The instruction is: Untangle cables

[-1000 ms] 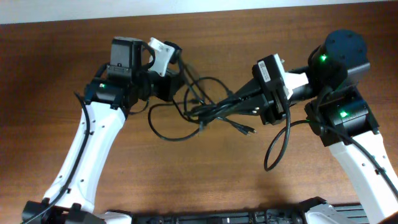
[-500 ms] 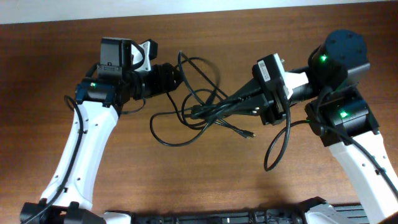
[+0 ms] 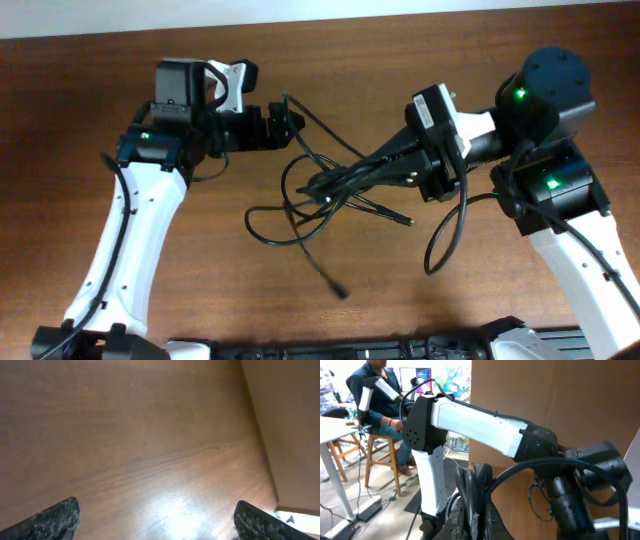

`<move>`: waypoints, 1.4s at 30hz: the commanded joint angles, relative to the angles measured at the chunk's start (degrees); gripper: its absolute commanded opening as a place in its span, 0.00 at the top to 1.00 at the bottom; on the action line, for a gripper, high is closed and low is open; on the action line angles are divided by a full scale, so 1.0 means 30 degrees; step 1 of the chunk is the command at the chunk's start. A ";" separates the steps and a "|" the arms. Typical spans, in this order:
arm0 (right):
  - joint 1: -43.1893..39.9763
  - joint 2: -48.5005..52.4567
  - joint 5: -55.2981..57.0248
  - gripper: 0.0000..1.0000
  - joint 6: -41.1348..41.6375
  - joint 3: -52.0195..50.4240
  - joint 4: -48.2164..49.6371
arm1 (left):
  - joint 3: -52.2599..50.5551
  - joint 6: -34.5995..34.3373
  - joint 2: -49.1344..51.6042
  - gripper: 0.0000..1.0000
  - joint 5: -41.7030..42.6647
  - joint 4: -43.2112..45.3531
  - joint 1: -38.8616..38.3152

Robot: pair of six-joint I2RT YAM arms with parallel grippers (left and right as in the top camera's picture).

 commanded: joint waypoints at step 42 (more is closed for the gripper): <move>-0.1144 0.1683 0.7322 0.96 0.8007 0.0219 0.0284 | 0.0022 0.8167 -0.5253 0.01 0.9063 0.1923 0.0750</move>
